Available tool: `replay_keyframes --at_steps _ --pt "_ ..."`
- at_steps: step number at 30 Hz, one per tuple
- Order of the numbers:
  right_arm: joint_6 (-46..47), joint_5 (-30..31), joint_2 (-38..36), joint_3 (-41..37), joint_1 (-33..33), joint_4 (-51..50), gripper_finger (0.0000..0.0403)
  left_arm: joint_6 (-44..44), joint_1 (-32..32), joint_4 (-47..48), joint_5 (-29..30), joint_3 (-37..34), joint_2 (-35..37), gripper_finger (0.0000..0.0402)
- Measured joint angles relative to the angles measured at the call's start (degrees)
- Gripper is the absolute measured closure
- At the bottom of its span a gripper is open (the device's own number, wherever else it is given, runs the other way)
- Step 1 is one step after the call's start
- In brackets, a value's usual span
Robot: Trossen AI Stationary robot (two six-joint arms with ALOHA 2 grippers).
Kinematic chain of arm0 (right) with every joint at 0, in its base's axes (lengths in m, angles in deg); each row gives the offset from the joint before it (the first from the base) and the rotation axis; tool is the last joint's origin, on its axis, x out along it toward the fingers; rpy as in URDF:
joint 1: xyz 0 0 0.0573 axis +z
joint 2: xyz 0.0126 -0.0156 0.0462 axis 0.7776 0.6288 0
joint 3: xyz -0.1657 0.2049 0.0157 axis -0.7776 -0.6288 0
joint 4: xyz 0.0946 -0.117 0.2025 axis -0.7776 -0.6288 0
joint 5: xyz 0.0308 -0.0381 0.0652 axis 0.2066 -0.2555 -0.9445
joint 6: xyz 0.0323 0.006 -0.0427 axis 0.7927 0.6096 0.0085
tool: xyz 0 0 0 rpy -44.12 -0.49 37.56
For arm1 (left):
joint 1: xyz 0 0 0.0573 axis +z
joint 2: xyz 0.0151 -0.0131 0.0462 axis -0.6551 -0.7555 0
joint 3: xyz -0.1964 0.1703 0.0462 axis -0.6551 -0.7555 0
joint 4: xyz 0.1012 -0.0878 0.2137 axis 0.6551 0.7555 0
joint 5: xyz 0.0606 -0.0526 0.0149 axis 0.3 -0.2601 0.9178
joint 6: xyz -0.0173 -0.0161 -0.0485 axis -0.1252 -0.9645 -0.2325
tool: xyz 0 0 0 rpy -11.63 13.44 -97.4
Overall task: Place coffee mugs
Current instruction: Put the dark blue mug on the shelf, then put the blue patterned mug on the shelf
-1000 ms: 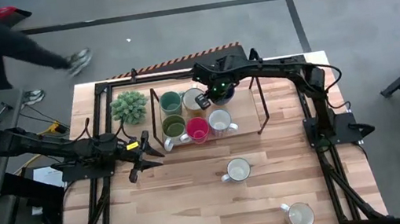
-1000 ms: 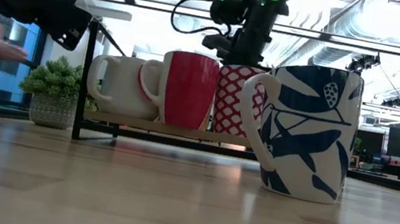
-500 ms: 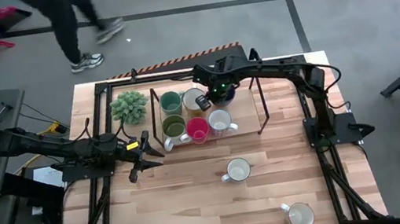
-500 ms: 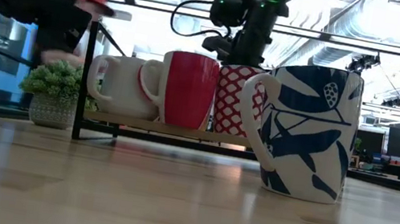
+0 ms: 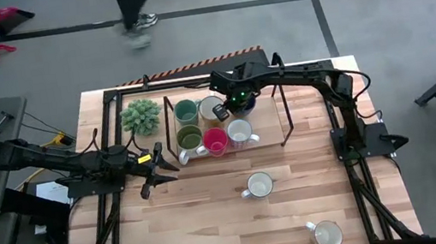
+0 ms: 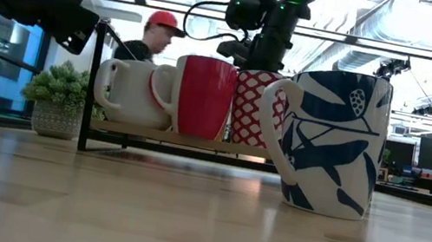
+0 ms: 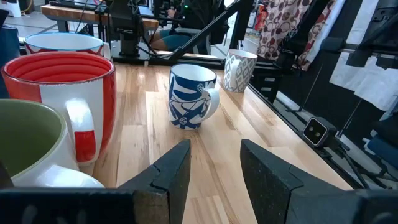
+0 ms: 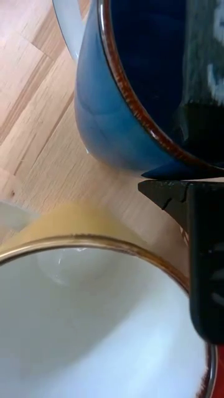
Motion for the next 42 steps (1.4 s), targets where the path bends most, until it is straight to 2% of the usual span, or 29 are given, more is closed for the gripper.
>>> replay_keyframes --at_steps 10,22,37,42 --pt "-0.3 0.0 0.0 0.0 0.0 0.0 0.0400 0.0 0.0 0.0 0.0 0.0 0.0 0.0273" --pt "0.0 -0.2 0.0 0.0 0.0 0.4 0.0320 0.0 0.0 0.0 0.0 0.0 0.0 0.0273" --pt "1.0 -3.2 0.0 0.0 0.0 0.7 0.0288 0.0 0.0 0.0 0.0 0.0 0.0 0.0273" --pt "-0.3 -2.7 0.0 3.6 0.0 -1.7 0.0288 0.0 0.0 0.0 0.0 0.0 0.0 0.0273"
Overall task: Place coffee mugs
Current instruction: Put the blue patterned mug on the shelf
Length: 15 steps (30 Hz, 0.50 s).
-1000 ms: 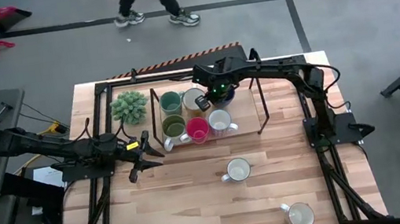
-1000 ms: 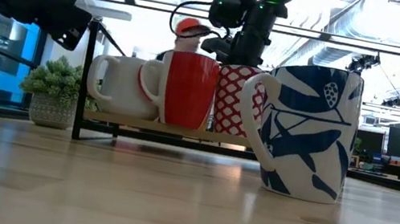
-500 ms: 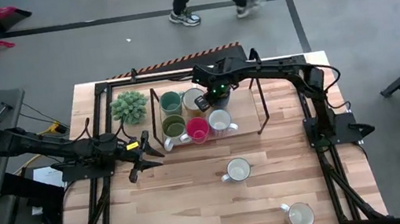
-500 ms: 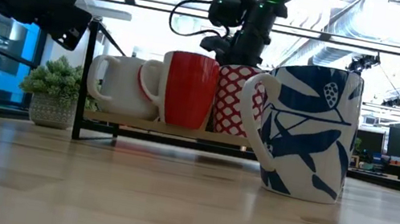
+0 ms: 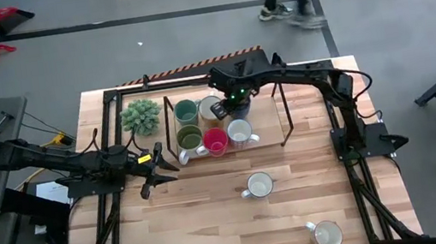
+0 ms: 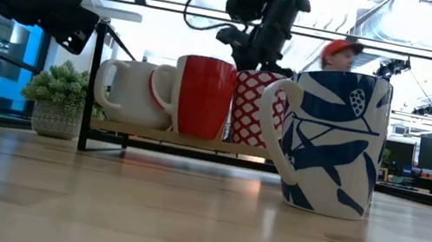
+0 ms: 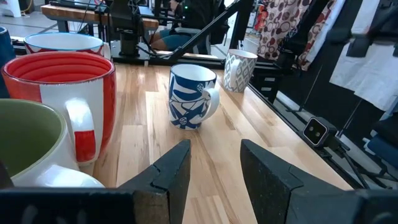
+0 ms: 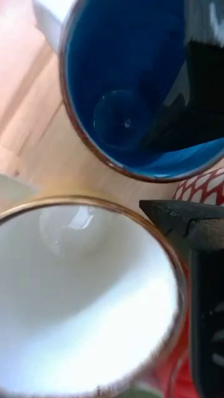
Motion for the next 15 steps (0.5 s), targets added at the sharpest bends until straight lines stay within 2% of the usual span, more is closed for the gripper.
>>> replay_keyframes --at_steps 15 --pt "0.0 1.5 0.0 20.1 1.2 -20.5 0.0288 0.0 0.0 0.0 0.0 0.0 0.0 0.0273"
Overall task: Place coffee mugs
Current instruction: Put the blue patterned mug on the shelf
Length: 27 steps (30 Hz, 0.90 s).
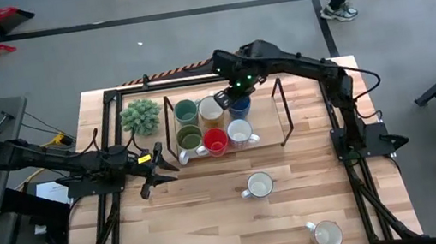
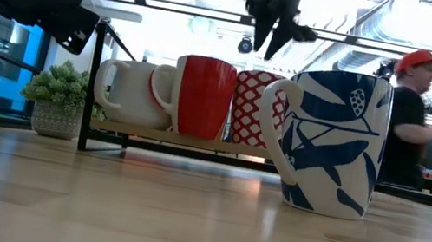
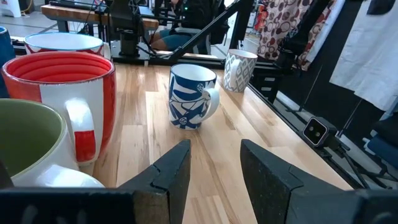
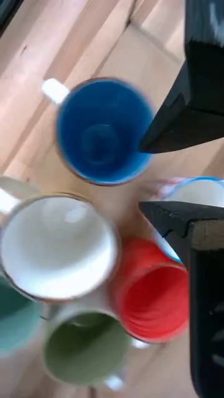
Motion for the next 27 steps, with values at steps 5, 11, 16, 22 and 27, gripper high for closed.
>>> replay_keyframes --at_steps 5,11,16,22,27 --pt "-2.4 1.6 -0.5 7.7 3.7 -5.7 0.0288 0.0 0.0 0.0 0.0 0.0 0.0 0.0273" --pt "-4.5 4.8 -6.9 5.5 10.8 -6.6 0.0288 0.0 0.0 -1.0 0.0 0.0 0.1 0.0273" --pt "-5.7 11.4 -12.3 2.5 18.9 -5.9 0.0288 -0.2 0.0 -2.2 0.0 0.0 0.1 0.0273" --pt "2.7 23.7 -21.5 -8.4 28.4 -6.0 0.0288 -1.5 0.0 -5.6 0.0 0.0 0.1 0.0273" --pt "12.7 28.9 -33.5 -26.5 33.5 -4.5 0.0288 -6.1 0.0 -9.0 0.3 0.0 0.1 0.0273"
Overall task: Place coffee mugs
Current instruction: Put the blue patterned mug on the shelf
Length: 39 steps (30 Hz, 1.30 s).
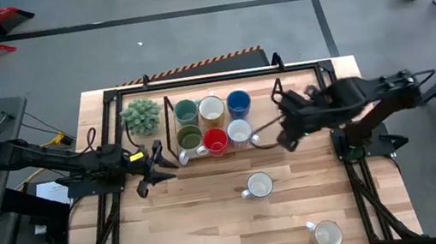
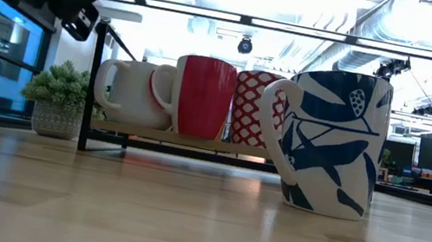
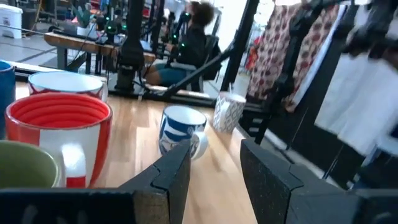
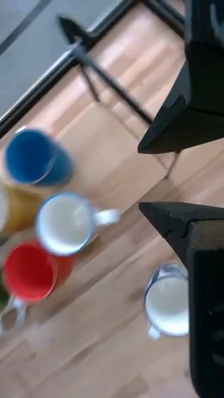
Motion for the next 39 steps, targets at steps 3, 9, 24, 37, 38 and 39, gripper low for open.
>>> replay_keyframes --at_steps 3,9,24,37,38,39 --pt "4.0 0.4 -7.8 -12.6 2.1 5.1 0.0288 -3.0 0.0 -1.1 1.6 0.0 0.0 0.0273" --pt "2.4 -1.2 -22.5 -36.7 5.7 26.8 0.0288 -5.0 0.0 -5.1 6.5 0.0 0.0 0.0273" --pt "-11.4 -6.5 -44.8 -80.1 10.3 85.4 0.0289 -4.9 0.0 -6.9 6.5 2.8 0.0 0.0273" --pt "-19.0 -21.5 -44.9 -92.2 10.3 119.1 0.0288 -3.9 -0.1 -6.2 8.8 6.8 -1.2 0.0273" --pt "-19.7 -22.7 -44.9 -91.8 10.3 119.1 0.0288 -3.9 -0.1 -6.2 8.8 7.1 -1.6 0.0273" --pt "-20.6 -23.5 -45.0 -91.3 10.3 119.2 0.0288 -4.0 -0.1 -6.2 8.8 7.4 -2.1 0.0273"
